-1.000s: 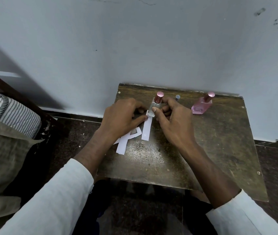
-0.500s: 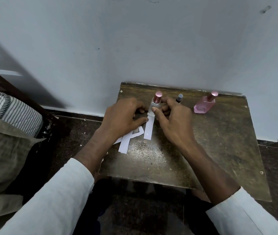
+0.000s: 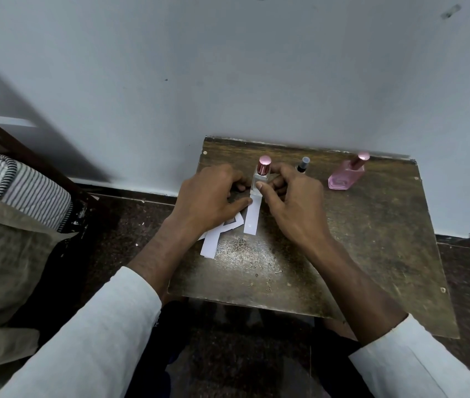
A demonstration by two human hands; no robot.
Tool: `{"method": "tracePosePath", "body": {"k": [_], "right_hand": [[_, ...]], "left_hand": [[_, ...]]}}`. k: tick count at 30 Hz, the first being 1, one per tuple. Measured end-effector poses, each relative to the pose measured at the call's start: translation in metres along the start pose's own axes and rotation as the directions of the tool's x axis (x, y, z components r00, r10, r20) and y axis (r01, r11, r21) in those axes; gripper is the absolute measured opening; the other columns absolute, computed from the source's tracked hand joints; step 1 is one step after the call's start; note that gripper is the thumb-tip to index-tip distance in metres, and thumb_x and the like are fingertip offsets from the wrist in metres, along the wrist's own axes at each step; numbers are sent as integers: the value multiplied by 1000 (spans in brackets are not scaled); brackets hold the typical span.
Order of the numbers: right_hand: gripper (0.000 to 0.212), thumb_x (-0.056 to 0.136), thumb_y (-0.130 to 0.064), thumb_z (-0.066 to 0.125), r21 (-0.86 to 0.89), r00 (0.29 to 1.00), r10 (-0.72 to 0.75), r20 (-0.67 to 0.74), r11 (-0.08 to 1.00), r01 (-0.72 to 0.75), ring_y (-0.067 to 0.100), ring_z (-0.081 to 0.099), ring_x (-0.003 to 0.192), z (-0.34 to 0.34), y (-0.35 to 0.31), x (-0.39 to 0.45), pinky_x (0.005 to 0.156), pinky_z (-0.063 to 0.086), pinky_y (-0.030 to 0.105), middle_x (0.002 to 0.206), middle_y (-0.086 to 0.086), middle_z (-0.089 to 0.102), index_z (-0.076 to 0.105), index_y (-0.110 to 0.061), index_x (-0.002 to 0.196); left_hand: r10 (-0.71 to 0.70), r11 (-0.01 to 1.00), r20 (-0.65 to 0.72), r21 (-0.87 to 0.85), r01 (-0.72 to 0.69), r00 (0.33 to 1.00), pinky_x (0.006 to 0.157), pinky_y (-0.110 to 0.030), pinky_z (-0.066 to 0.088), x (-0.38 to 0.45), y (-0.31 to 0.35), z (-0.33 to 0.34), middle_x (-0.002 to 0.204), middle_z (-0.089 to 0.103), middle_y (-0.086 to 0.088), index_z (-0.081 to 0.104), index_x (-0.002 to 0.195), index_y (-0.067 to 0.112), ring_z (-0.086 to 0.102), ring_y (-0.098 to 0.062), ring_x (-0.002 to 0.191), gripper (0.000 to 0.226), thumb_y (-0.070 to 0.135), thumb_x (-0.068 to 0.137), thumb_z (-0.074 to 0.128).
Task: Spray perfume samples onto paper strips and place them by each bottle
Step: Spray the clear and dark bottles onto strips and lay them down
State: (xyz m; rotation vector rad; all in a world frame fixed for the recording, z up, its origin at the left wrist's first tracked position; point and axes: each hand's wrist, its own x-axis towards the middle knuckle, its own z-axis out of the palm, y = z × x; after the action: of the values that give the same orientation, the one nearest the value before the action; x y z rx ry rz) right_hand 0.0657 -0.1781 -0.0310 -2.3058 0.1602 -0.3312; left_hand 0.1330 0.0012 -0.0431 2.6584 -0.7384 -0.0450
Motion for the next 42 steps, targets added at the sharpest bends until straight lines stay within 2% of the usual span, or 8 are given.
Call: {"method": "tracePosePath", "body": {"k": [7, 17, 24, 31, 33, 36, 40, 42], "right_hand": [[30, 97, -28, 76, -9, 1000, 2, 25, 1000, -2, -7, 65, 76, 0, 2, 1, 70, 51, 15, 79, -14, 69, 70, -20, 125], [28, 97, -26, 76, -24, 1000, -13, 9, 1000, 13, 4, 68, 75, -1, 2, 1, 77, 59, 32, 82, -10, 73, 71, -19, 123], [29, 97, -28, 75, -10, 999, 12, 38, 1000, -11, -8, 65, 76, -2, 1, 0, 73, 53, 17, 81, -15, 70, 70, -21, 124], [46, 96, -25, 76, -3, 998, 19, 54, 1000, -19, -3, 67, 74, -10, 0, -10, 72, 52, 8, 78, -12, 69, 62, -19, 140], [42, 96, -24, 76, -20, 999, 3, 37, 1000, -2, -3, 66, 73, -15, 0, -14, 71, 51, 7, 75, -14, 67, 64, -17, 135], [31, 96, -23, 76, -50, 1000, -1, 21, 999, 2, -6, 64, 71, -19, 3, -21, 67, 46, 3, 71, -19, 62, 70, -16, 125], [15, 96, -20, 76, -48, 999, -22, 50, 999, 24, -2, 65, 70, -25, 4, -37, 69, 55, 15, 76, -15, 69, 76, -17, 110], [9, 96, -19, 75, -58, 997, -30, 65, 998, 34, -3, 66, 72, -29, 2, -46, 67, 53, 11, 77, -16, 69, 77, -20, 104]], "left_hand": [[-2, 1000, -5, -8, 2, 1000, 61, -26, 42, 0, 0, 0, 103, 68, 19, 70, 110, 38, 57, -3, 83, 28, 56, 90, 76], [0, 1000, -17, -16, 0, 1000, 62, -26, 39, -1, 4, 1, 105, 68, 18, 71, 116, 38, 54, -2, 84, 30, 53, 91, 77], [9, 1000, -9, -17, -9, 1000, 62, -26, 44, 0, 3, 1, 105, 69, 18, 72, 116, 38, 57, -3, 83, 30, 54, 91, 77], [1, 997, -13, -75, -2, 1000, 59, -21, 42, -3, -1, -9, 102, 68, 22, 73, 113, 41, 61, 1, 79, 19, 51, 97, 71], [-4, 996, -37, -93, 1, 999, 60, -19, 40, -7, -3, -13, 101, 66, 23, 74, 113, 42, 60, 0, 81, 16, 46, 98, 70], [-12, 995, -65, -95, 6, 998, 66, -25, 43, -17, -8, -19, 99, 61, 25, 75, 114, 43, 56, -1, 88, 16, 43, 99, 70], [-52, 996, -104, -84, 43, 993, 76, -33, 49, -41, -16, -28, 107, 65, 22, 76, 111, 40, 53, -5, 104, 14, 45, 99, 70], [-57, 995, -104, -87, 47, 993, 81, -39, 54, -56, -17, -30, 108, 68, 15, 76, 107, 36, 59, -12, 104, 16, 48, 97, 70]]}}
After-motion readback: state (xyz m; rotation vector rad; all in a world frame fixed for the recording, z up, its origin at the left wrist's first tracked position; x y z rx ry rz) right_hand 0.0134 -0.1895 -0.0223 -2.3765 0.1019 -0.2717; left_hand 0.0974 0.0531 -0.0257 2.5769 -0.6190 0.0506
